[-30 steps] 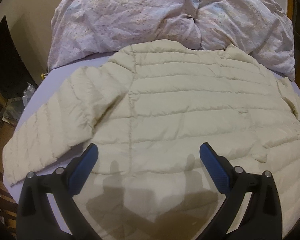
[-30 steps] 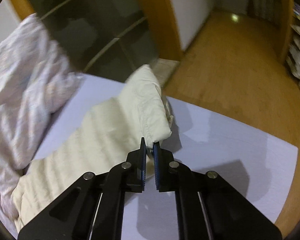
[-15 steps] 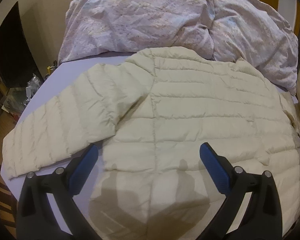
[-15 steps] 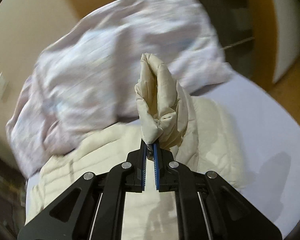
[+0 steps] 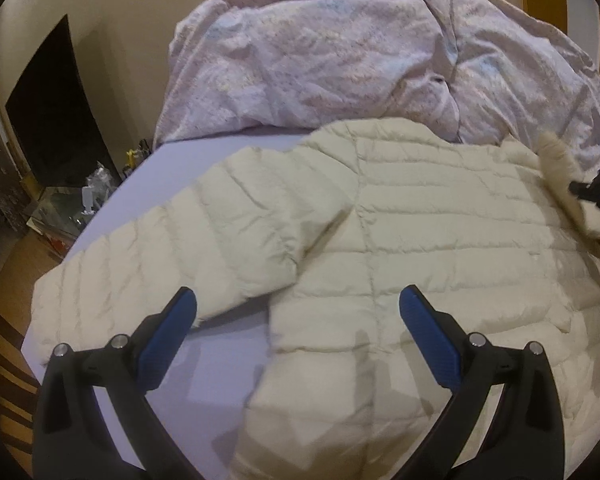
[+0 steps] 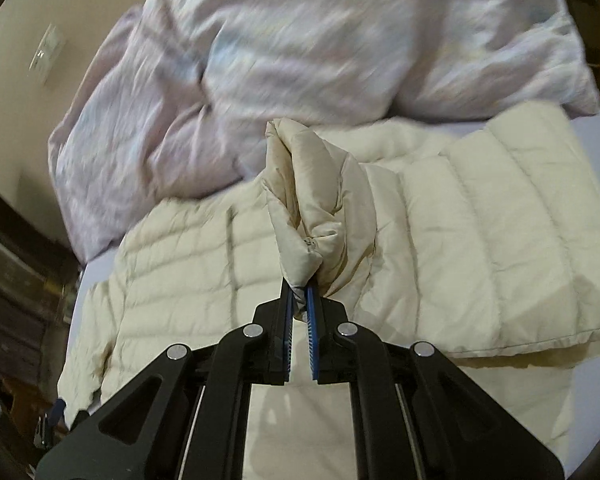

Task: Fold large clothes
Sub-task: 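Fold the held sleeve across the jacket back and open the right tool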

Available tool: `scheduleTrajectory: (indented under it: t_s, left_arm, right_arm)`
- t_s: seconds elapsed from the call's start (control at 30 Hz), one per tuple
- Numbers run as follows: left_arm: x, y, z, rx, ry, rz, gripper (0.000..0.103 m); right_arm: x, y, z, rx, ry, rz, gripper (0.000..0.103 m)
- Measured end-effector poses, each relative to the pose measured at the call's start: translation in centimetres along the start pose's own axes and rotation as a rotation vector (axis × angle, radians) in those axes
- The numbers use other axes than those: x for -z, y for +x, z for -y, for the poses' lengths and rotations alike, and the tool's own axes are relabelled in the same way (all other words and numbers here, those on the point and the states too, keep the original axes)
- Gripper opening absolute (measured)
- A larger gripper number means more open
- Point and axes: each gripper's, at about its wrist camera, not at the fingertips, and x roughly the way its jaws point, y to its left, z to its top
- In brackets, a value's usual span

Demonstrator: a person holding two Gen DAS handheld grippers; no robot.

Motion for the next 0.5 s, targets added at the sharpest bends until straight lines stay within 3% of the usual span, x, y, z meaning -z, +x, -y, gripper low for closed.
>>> scheduleTrajectory:
  t_s: [0.5]
  left_arm:
    - [0.3, 0.8, -5.5, 0.006, -0.126, -0.069, 0.101]
  right_arm:
    - [4.3, 5.8, -10.3, -0.112, -0.141, -0.196, 0.008]
